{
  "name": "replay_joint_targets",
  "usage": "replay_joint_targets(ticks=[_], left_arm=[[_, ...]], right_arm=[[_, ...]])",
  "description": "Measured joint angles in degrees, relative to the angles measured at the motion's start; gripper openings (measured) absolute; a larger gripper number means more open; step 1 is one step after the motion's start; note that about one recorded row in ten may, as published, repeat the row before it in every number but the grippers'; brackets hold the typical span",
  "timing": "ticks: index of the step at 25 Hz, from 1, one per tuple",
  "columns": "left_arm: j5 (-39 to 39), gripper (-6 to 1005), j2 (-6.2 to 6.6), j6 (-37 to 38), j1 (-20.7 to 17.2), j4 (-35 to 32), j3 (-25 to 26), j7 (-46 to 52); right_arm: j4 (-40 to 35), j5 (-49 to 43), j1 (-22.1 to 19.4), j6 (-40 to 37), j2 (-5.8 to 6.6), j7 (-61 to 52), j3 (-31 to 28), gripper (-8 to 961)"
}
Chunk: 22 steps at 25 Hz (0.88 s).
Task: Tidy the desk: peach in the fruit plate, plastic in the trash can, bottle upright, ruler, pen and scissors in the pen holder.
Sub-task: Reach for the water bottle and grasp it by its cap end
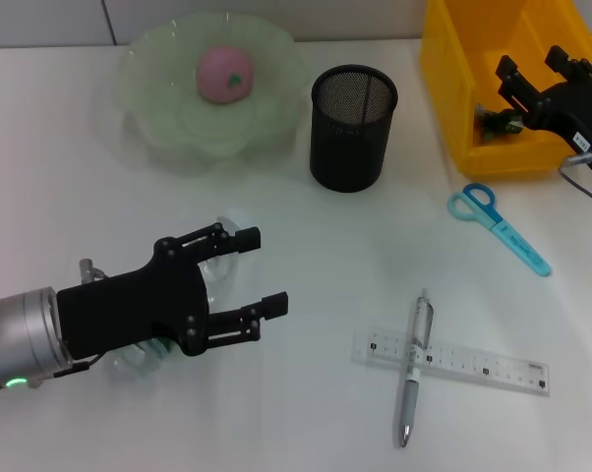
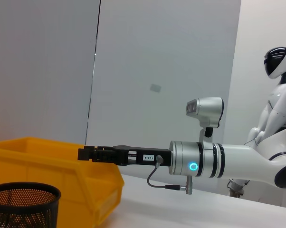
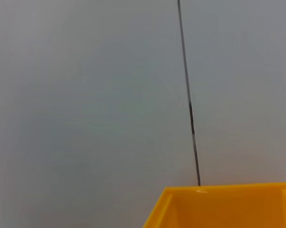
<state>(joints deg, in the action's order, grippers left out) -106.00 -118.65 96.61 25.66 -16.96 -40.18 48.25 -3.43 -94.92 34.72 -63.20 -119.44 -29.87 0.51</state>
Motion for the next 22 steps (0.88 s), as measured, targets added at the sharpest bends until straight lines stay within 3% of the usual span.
replay_joint_targets(ticks=[8, 13, 19, 22], left_arm=[[0.0, 797, 0.0, 0.07, 0.0, 0.0, -0.16, 0.0], [0.0, 797, 0.0, 0.07, 0.0, 0.0, -0.16, 0.0], [0.0, 797, 0.0, 0.07, -0.05, 0.0, -0.16, 0.0], [0.0, 796, 0.0, 0.07, -0.09, 0.0, -0.16, 0.0]], right_arm=[[0.0, -0.2, -0.39, -0.7, 0.0, 0.29, 0.02, 725], [0.0, -0.28, -0.47, -0.74, 0.0, 0.34, 0.02, 814], [0.0, -0.49, -0.57, -1.25, 0.0, 0.08, 0.02, 814], [-0.01, -0.51, -1.64, -5.02, 0.09, -1.15, 0.06, 814]])
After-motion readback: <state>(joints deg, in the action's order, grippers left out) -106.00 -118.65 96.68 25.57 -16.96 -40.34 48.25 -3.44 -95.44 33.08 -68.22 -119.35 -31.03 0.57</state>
